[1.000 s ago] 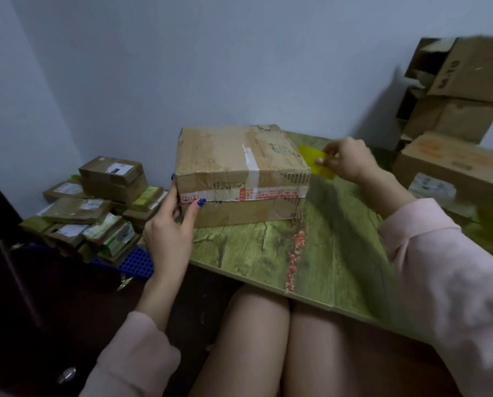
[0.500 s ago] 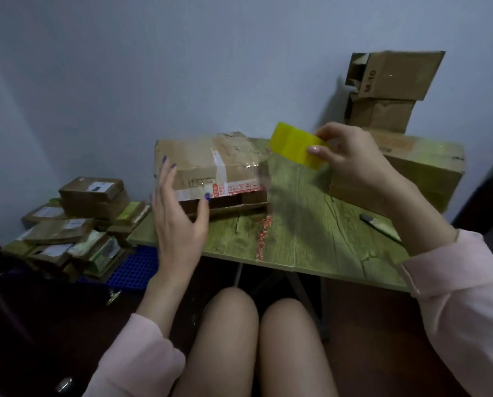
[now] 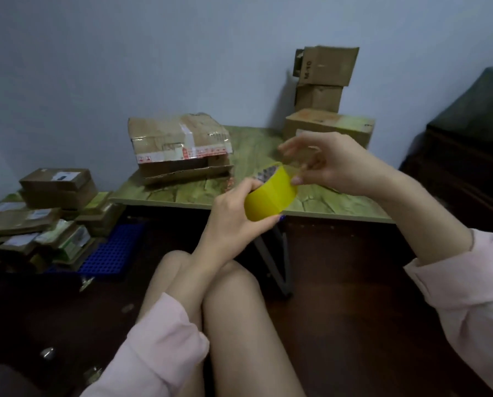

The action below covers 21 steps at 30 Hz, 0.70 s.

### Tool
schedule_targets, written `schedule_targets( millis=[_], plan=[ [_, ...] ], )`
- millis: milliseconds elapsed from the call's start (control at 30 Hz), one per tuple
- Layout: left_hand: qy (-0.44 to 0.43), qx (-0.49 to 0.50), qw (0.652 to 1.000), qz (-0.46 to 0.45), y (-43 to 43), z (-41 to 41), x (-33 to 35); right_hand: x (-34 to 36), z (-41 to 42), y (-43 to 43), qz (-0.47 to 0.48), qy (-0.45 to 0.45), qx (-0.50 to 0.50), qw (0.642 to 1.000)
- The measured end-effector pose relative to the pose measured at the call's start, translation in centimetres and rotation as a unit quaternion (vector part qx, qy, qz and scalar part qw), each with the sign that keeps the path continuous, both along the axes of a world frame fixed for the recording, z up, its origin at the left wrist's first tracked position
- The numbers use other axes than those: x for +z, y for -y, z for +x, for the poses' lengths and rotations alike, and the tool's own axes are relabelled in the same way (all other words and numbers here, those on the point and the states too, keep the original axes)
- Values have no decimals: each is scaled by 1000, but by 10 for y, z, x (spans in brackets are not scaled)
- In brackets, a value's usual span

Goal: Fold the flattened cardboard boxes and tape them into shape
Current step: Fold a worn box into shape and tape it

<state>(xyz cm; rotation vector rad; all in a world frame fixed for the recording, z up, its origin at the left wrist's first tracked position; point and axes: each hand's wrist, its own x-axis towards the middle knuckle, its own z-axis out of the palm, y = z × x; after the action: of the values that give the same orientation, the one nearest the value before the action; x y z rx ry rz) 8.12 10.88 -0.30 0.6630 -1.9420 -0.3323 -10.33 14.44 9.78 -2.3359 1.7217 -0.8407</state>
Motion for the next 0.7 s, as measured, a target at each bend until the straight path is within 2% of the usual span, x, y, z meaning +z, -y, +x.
schedule_targets(
  millis=[133, 200, 267, 333, 400, 600, 700],
  plan=[
    [-61, 13, 995, 74, -14, -13, -14, -30, -7, -8, 30, 180, -69, 981],
    [-72, 6, 992, 106, -18, -20, -21, -43, -9, -5, 30, 228, -76, 970],
    [-76, -41, 983, 162, -19, -26, -29, -50, -8, -1, 32, 249, -76, 965],
    [-56, -106, 966, 229, -18, -28, -38, -54, -9, 6, 33, 237, -86, 967],
    [-25, -127, 959, 252, -17, -30, -49, -58, -11, 13, 38, 197, -98, 975],
    [-76, -27, 956, 281, -42, -53, -66, -63, -14, 24, 42, 23, -98, 994],
    [-65, -2, 952, 300, -38, -59, -73, -69, -16, 29, 44, -21, -84, 995]
  ],
)
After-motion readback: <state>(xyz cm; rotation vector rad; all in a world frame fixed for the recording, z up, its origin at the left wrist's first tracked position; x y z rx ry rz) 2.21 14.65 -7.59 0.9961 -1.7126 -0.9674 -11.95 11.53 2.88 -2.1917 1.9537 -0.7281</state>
